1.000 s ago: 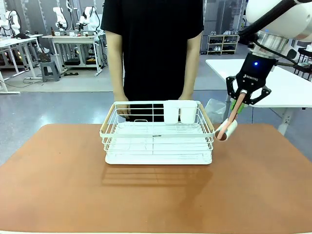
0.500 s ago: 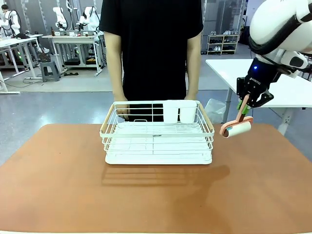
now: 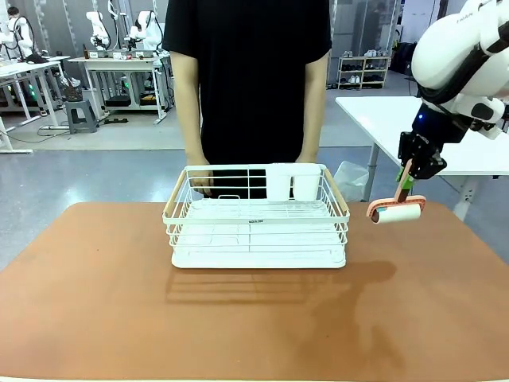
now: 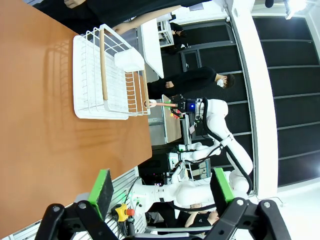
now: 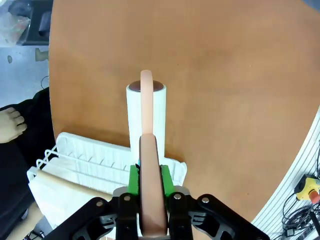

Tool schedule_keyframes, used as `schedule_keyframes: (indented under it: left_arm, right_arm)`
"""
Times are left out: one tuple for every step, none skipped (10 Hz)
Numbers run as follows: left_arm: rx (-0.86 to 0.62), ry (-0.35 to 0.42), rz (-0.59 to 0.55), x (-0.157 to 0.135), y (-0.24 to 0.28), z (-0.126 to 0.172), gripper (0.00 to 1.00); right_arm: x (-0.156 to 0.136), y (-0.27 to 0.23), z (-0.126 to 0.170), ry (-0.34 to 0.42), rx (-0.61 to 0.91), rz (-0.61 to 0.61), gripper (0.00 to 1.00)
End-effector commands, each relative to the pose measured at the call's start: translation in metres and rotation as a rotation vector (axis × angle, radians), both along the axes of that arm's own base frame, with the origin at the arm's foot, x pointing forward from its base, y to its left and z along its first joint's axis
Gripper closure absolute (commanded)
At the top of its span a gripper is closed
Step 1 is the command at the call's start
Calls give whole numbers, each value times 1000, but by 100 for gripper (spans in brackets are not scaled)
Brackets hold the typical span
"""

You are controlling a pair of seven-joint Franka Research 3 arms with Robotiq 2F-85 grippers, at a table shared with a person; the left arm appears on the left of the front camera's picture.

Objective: Clean the table.
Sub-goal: Place the Lint Roller down when the Dish drying rack is positioned in the middle of the table.

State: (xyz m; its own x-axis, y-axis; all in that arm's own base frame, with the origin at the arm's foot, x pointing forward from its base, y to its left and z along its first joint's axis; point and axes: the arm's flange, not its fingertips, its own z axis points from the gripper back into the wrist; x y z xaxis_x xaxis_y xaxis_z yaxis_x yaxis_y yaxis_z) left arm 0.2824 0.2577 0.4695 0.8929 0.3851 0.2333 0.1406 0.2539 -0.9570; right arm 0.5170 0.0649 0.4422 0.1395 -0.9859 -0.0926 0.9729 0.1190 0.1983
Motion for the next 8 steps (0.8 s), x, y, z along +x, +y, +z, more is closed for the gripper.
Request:
schedule_keyframes:
  left_arm:
    - [-4,-26,-10,-3,3,1,0]
    - [-4,-26,-10,-3,3,1,0]
    - [-4,-26,-10,-3,3,1,0]
    - [-4,-26,-10,-3,3,1,0]
    - [-4,-26,-10,-3,3,1,0]
    - [-4,-26,-10,-3,3,1,0]
    - [-4,-26,-10,-3,3,1,0]
    - [-4,-26,-10,-3,3,1,0]
  right_arm:
    - [11,-4,-17,-53,-30,-30,79]
    - [10,-7,-30,-103,-47,-20,79]
    - [10,-11,-38,-154,-70,-23,79]
    - [9,-17,-45,-179,-35,-64,79]
    - [9,-22,-51,-192,-6,-76,79]
    - [8,-26,-56,-210,6,-84,79]
    - [8,-30,-60,-224,30,-89,79]
    - [9,-33,-67,-216,54,-105,79]
